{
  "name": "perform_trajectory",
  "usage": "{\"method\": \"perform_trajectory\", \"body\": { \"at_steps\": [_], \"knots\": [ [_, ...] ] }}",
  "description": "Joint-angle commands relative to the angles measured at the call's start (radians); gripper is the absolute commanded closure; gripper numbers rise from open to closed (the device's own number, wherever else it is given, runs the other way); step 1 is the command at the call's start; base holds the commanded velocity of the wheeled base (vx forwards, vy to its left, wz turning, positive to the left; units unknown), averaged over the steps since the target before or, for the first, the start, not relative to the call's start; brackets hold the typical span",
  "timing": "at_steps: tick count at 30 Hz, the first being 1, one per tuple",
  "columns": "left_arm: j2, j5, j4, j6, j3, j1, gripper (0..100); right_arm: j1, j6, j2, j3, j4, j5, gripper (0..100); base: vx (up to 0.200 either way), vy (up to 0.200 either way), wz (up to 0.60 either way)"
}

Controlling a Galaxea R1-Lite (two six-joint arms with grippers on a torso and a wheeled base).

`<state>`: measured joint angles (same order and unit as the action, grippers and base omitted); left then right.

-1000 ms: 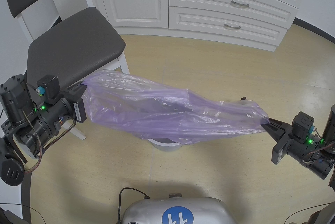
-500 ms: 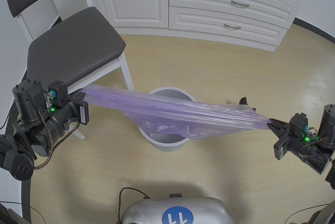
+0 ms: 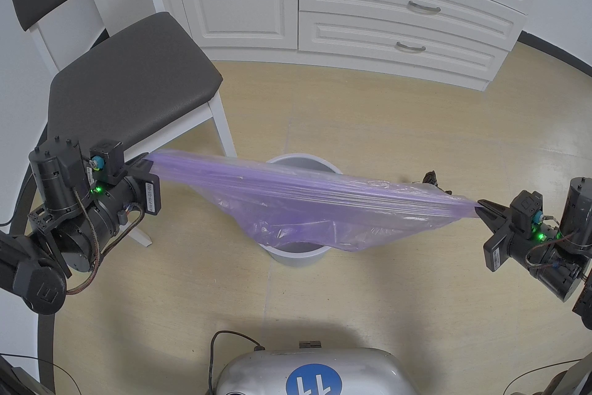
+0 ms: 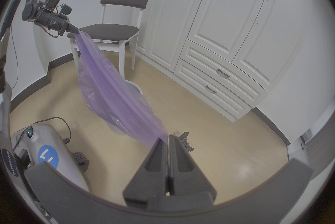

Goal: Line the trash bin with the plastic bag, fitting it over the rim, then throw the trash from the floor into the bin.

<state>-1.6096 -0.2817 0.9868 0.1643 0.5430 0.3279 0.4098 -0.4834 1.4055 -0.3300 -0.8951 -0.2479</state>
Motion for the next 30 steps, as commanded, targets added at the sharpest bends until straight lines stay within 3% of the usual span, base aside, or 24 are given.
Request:
{"method": "perform_trajectory", "body": {
  "at_steps": [1,3,4,9,17,22,30],
  "knots": [
    [-0.056,0.001,0.101,-0.002,0.006,0.033,100,0.017,0.005,0.003,0.002,-0.059,0.012,100,0.0,0.0,0.0],
    [-0.073,0.001,0.151,0.0,0.002,0.046,100,0.027,0.003,0.003,0.009,-0.09,0.018,100,0.0,0.0,0.0],
    [-0.115,0.004,0.279,0.004,-0.008,0.077,100,0.06,0.003,0.006,0.029,-0.169,0.039,100,0.0,0.0,0.0],
    [-0.216,0.059,0.547,0.034,-0.048,0.151,100,0.136,0.006,0.033,0.057,-0.309,0.076,100,0.0,0.0,0.0],
    [-0.234,0.073,0.547,-0.022,-0.032,0.29,100,0.202,0.105,0.211,0.034,-0.535,0.082,100,0.0,0.0,0.0],
    [-0.237,0.072,0.547,-0.075,-0.012,0.336,100,0.241,0.147,0.355,-0.012,-0.676,0.073,100,0.0,0.0,0.0],
    [-0.288,0.072,0.547,-0.144,0.034,0.347,100,0.282,0.243,0.487,-0.103,-0.676,0.07,100,0.0,0.0,0.0]
  ]
}}
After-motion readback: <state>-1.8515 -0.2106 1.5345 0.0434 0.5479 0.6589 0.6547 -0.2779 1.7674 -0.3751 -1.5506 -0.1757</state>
